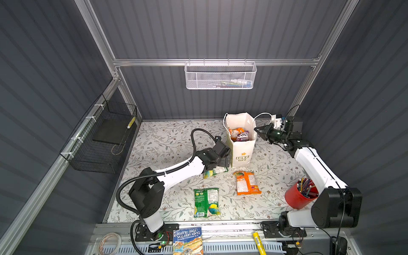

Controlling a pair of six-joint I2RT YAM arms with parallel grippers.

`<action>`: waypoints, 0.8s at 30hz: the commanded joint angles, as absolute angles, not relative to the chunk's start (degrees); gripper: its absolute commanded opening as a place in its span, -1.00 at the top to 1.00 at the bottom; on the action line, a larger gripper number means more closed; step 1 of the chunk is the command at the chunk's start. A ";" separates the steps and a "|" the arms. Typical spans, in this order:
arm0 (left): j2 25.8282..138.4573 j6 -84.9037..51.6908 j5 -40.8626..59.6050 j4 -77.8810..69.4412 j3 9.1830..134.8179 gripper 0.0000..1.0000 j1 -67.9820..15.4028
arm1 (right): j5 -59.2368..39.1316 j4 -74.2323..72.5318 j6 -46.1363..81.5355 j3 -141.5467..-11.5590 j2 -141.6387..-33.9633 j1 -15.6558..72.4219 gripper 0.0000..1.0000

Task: Place the snacks into the paper bag
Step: 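Move the left gripper back down toward the green spring tea bag, then lower the left gripper onto the green spring tea bag and grasp it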

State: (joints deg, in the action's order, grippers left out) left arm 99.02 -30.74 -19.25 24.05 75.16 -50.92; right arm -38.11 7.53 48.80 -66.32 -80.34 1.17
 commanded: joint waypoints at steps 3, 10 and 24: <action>104.15 -31.47 -14.46 25.92 79.07 -0.99 -49.44 | -39.04 2.81 49.03 -66.93 -78.74 1.23 1.00; 112.26 -30.13 -12.21 28.60 85.94 -0.99 -49.47 | -39.47 2.51 49.28 -66.83 -78.49 1.23 1.00; 121.72 -30.05 -14.75 34.59 94.03 -1.00 -49.48 | -40.24 2.00 49.81 -66.63 -78.84 1.23 1.00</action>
State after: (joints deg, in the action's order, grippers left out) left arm 119.68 -30.46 -13.15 30.46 90.87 -49.50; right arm -38.13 7.25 49.10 -66.22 -80.34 1.13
